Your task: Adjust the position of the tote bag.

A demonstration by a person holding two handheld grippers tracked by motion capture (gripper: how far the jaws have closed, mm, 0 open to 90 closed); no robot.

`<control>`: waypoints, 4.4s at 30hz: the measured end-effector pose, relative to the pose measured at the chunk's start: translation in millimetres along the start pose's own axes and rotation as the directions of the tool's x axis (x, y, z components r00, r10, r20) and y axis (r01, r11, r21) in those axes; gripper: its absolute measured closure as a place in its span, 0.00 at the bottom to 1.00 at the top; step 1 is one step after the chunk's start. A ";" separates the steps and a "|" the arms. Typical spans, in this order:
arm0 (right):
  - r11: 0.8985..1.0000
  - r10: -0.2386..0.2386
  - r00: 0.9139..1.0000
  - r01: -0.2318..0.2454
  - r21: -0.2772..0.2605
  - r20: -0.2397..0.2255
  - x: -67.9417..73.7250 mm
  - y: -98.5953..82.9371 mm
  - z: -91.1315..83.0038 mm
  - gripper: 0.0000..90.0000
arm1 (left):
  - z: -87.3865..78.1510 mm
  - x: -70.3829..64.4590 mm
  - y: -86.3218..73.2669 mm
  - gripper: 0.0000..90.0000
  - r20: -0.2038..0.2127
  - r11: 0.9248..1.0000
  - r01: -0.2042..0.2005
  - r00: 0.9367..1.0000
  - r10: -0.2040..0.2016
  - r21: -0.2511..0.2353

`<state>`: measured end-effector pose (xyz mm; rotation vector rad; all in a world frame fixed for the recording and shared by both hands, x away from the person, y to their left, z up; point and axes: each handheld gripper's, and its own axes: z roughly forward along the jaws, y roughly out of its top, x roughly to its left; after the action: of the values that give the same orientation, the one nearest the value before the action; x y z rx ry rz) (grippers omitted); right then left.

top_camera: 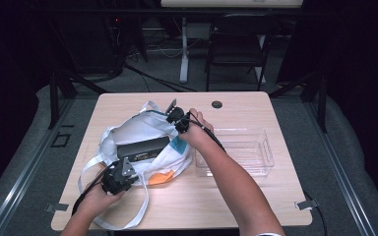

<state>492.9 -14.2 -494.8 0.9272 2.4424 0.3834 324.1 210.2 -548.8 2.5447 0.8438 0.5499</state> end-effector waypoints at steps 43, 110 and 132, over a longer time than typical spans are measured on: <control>0.999 0.028 0.999 -0.029 -0.037 -0.034 0.8 -2.3 -3.7 0.90 | 7.2 -31.7 90.5 0.92 0.119 0.990 -0.058 0.990 0.074 -0.128; 0.981 0.055 0.984 -0.085 -0.174 -0.170 3.0 -0.4 -34.1 0.63 | 19.7 -41.6 86.3 0.51 0.197 0.994 -0.023 0.979 0.045 -0.111; 0.933 0.039 0.975 -0.113 -0.342 -0.218 -9.5 -23.3 -94.2 0.60 | -8.4 -15.1 69.7 0.51 0.155 0.986 0.048 0.988 -0.023 -0.160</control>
<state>435.6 -45.5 -422.4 0.8602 2.4080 0.9564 341.7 151.4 -511.5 2.3831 0.7553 0.3900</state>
